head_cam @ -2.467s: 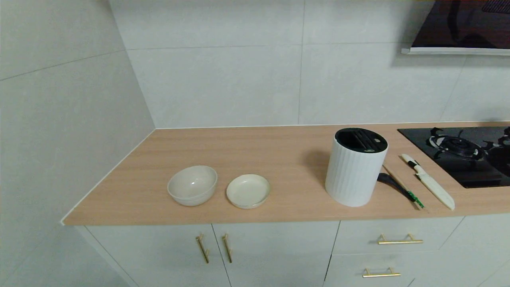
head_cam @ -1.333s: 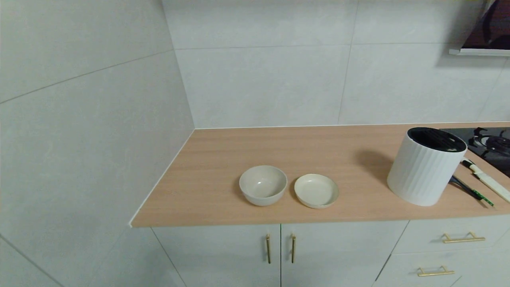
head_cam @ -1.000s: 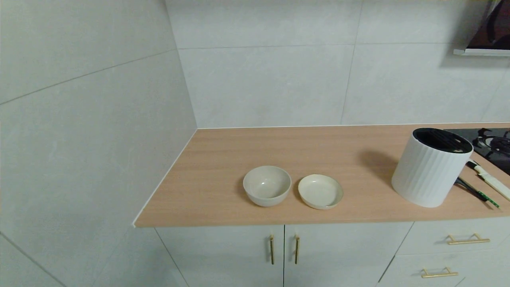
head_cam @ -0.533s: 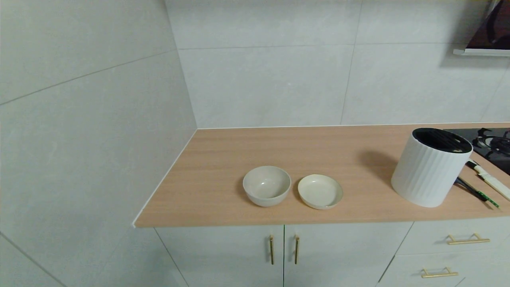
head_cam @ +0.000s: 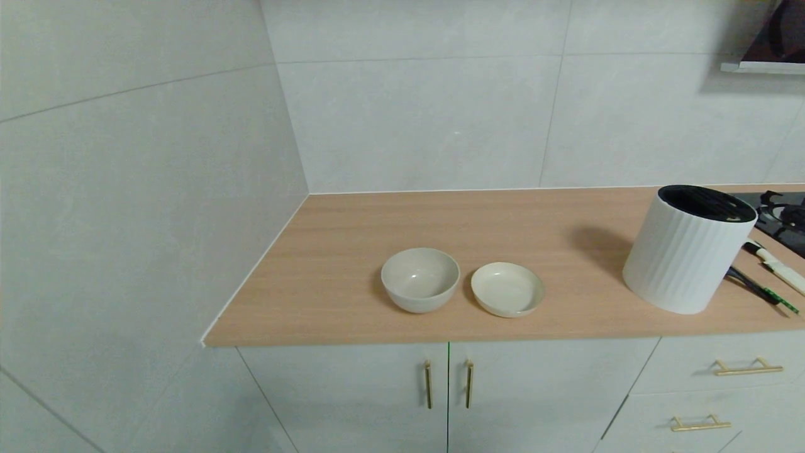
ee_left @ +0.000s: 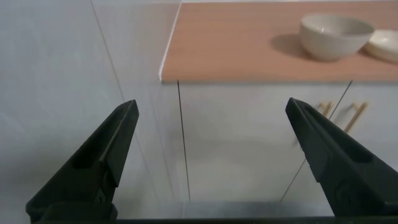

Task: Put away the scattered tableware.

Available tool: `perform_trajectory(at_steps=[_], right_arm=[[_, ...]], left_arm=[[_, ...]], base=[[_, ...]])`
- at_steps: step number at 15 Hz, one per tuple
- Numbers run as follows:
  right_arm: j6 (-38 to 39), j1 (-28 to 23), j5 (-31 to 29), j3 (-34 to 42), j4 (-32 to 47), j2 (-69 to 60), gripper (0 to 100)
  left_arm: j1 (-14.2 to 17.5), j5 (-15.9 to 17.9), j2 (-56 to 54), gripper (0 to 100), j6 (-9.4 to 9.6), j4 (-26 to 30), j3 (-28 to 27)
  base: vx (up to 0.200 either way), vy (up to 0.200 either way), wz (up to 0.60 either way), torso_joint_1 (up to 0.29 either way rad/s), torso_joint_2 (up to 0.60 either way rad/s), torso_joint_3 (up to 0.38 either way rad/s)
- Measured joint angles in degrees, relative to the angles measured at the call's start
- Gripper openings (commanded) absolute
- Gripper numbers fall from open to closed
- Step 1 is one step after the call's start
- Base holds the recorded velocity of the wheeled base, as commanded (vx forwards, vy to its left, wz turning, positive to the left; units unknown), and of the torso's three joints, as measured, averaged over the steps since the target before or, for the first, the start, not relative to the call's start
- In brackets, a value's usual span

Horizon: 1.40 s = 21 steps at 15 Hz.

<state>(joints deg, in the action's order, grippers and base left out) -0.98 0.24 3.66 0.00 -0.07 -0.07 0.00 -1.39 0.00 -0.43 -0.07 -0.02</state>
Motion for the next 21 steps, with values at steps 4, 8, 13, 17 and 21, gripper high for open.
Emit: perform_trajectory(at_steps=[4,8,13,17,21], right_arm=[[0.0,0.0,0.0,0.0,0.0,0.0,100],[0.0,0.0,0.0,0.0,0.0,0.0,100],[0.0,0.0,0.0,0.0,0.0,0.0,100],[0.0,0.0,0.0,0.0,0.0,0.0,100],[0.0,0.0,0.0,0.0,0.0,0.0,100]], left_arm=[[0.0,0.0,0.0,100,0.00,0.0,0.0],[0.0,0.0,0.0,100,0.00,0.0,0.0],[0.0,0.0,0.0,100,0.00,0.0,0.0],[0.0,0.0,0.0,100,0.00,0.0,0.0],[0.0,0.0,0.0,100,0.00,0.0,0.0]], base=[[0.000,0.000,0.00,-0.246,0.55,0.301],[0.000,0.000,0.00,-0.228,0.53,0.287],[0.000,0.000,0.00,-0.206,0.50,0.291],[0.000,0.000,0.00,-0.181,0.47,0.288],[0.000,0.000,0.00,-0.167,0.46,0.301]])
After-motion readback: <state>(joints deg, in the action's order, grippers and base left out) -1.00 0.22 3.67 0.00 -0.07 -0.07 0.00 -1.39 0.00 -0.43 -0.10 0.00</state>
